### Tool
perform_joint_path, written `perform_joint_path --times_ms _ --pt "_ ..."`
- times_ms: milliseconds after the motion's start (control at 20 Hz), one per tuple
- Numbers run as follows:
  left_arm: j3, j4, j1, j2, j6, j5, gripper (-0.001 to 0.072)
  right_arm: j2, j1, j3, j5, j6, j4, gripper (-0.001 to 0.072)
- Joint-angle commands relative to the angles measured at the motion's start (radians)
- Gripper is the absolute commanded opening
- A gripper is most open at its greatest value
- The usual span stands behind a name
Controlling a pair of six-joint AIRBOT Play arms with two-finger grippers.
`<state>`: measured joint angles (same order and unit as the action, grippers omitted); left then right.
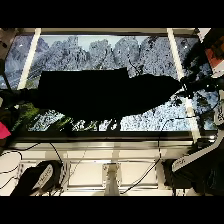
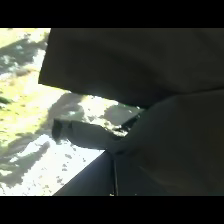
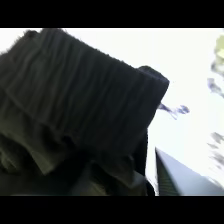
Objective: Fold the clothes and pants, and hang the long-sleeved shirts on hangers.
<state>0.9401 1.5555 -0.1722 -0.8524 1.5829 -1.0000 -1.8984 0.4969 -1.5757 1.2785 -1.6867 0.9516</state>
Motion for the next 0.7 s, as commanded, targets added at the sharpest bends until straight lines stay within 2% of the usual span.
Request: perform_joint_path --times_ms 0,50,100,300,450,650 --pt "0.000 -0.023 -0.001 -0.036 0.000 -0.011 0.0005 -0.010 -0.001 0.000 -0.092 0.005 -0.064 0.0261" --pt "0.000 -0.023 -0.001 -0.045 0.000 -0.011 0.0005 -0.010 -0.001 0.000 -0.095 0.005 -0.066 0.0043" --pt "0.000 -0.023 -0.001 -0.054 0.000 -0.011 0.0005 -0.009 0.002 0.000 -0.094 0.005 -0.065 0.0018" --pt "0.000 -0.021 -0.002 -0.108 -0.014 0.010 0.0003 0.029 0.008 -0.077 -0.085 0.005 -0.073 0.0015" --pt "0.048 -0.097 0.010 -0.171 -0.080 0.124 0.0002 0.042 0.003 -0.251 -0.095 -0.003 -0.202 0.0015" --pt "0.334 -0.117 0.008 -0.301 -0.080 0.213 0.0002 0.042 -0.034 -0.488 -0.279 -0.003 -0.343 0.0016"
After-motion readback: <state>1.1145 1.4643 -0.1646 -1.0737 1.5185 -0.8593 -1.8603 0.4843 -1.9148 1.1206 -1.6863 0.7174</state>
